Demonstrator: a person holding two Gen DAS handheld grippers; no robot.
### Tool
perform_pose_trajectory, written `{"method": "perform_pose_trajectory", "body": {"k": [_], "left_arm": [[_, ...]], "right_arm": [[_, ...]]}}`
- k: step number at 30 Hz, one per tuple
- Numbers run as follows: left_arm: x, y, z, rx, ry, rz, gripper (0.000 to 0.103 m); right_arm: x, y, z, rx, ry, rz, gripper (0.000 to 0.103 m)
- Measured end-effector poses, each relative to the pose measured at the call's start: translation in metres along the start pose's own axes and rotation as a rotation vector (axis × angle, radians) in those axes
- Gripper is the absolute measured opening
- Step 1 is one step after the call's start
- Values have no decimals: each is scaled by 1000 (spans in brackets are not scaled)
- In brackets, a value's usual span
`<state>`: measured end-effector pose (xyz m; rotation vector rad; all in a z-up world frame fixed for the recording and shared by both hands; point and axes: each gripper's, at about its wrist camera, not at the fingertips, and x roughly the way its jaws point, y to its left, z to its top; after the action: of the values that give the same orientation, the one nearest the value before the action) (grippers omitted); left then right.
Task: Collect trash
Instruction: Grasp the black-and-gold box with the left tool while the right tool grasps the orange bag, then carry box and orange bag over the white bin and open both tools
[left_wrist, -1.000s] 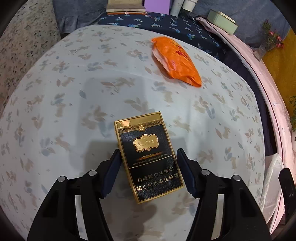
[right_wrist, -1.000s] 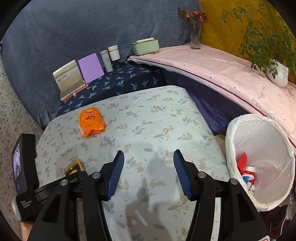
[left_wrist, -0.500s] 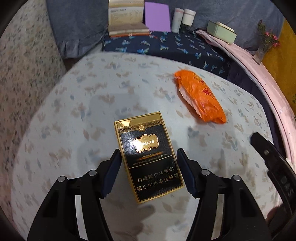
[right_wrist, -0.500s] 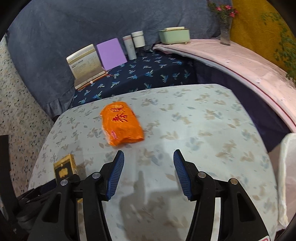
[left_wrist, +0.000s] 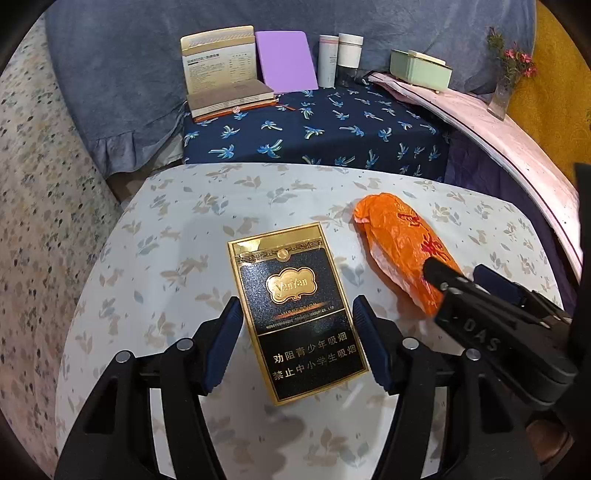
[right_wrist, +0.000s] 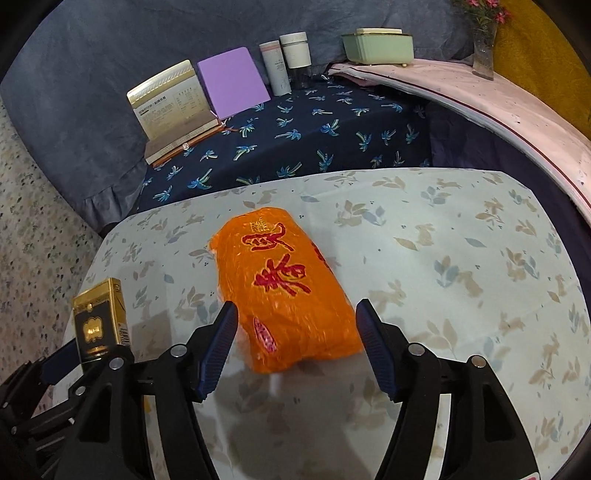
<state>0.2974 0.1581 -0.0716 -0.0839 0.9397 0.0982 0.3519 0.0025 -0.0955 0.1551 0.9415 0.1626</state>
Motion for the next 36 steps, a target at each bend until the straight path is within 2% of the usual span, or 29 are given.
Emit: {"method": "perform_pose_trajectory", "body": {"k": [6, 10, 13, 16, 28, 36], "left_arm": [[11, 1, 4, 11, 9, -3, 59], [14, 0, 4, 13, 15, -6, 59], [12, -4, 3, 18, 13, -10, 59], [7, -9, 2, 21, 8, -20, 59], [-38, -67, -4, 81, -39, -88, 59], [-74, -119, -14, 142, -75, -138, 59]], "right_arm": [[18, 2, 2, -7, 35, 2, 62], [21, 1, -3, -13, 47, 14, 40], [16, -1, -7, -14, 41, 26, 27], [5, -5, -10, -2, 24, 30, 21], [-72, -46, -12, 42, -90, -7, 19], [-136, -95, -21, 101, -173, -52, 19]]}}
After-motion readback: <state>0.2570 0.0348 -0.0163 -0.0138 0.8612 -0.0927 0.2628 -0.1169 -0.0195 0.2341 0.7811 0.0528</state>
